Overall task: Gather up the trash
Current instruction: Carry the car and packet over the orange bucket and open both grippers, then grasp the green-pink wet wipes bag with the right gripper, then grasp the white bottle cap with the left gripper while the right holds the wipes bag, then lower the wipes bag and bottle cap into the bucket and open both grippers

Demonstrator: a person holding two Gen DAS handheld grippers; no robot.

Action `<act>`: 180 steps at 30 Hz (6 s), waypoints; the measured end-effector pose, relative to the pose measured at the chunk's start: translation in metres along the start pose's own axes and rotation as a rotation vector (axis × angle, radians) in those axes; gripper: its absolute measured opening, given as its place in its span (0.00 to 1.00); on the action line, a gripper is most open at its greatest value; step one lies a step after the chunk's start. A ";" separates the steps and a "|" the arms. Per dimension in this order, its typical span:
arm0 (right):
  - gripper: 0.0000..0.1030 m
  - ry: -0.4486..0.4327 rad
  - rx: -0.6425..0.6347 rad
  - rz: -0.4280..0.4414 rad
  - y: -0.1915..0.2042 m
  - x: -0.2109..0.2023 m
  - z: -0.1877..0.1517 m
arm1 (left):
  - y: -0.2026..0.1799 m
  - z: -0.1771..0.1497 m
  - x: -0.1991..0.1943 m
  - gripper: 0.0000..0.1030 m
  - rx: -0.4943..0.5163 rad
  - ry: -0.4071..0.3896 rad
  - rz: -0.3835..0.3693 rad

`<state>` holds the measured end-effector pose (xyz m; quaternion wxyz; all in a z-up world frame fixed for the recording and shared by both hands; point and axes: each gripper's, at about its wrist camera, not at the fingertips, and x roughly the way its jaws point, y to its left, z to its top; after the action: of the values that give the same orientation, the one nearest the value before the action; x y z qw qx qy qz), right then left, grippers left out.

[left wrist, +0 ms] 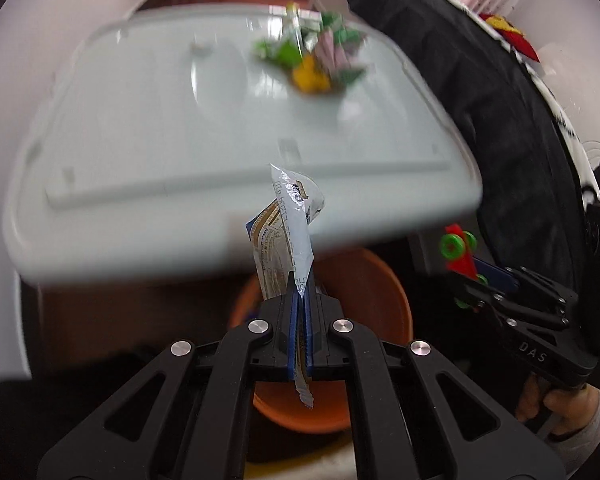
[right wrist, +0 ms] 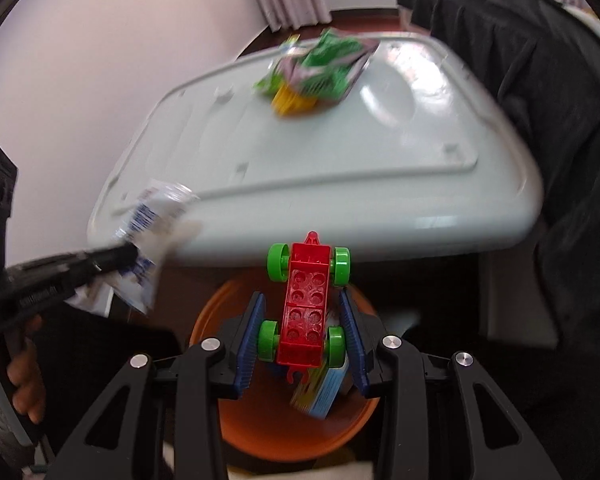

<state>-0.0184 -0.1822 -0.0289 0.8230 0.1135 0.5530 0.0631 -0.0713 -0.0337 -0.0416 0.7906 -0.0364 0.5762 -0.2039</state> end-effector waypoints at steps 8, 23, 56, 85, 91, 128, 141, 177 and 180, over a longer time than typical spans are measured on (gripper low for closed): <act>0.37 0.068 -0.013 0.046 0.011 0.010 -0.032 | -0.022 -0.038 0.029 0.02 0.012 0.109 -0.052; 0.59 0.075 -0.003 0.022 0.008 0.012 -0.034 | -0.006 -0.043 0.037 0.50 -0.034 0.115 -0.006; 0.91 -0.179 0.019 -0.250 0.027 0.073 0.254 | 0.046 -0.006 0.006 0.76 -0.147 -0.136 -0.030; 0.20 -0.067 0.168 -0.193 -0.026 0.088 0.237 | 0.049 -0.002 0.002 0.76 -0.139 -0.150 -0.028; 0.20 -0.064 0.147 -0.133 -0.036 0.054 0.190 | 0.034 0.011 -0.003 0.76 -0.084 -0.166 0.003; 0.20 -0.159 0.126 0.042 -0.064 0.007 0.101 | 0.098 0.279 0.108 0.73 -0.137 -0.037 0.176; 0.20 -0.165 0.129 0.037 -0.064 0.006 0.100 | 0.100 0.282 0.117 0.31 -0.116 -0.027 0.238; 0.21 0.099 -0.048 0.119 0.020 -0.003 -0.034 | -0.016 -0.039 0.039 0.31 -0.007 0.172 0.010; 0.22 0.117 -0.049 0.114 0.021 0.003 -0.040 | -0.020 -0.049 0.048 0.31 -0.002 0.198 0.015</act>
<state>-0.0537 -0.1563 -0.0404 0.7869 0.1207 0.5911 0.1301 -0.1102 -0.0607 -0.0948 0.7313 -0.0123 0.6520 -0.2000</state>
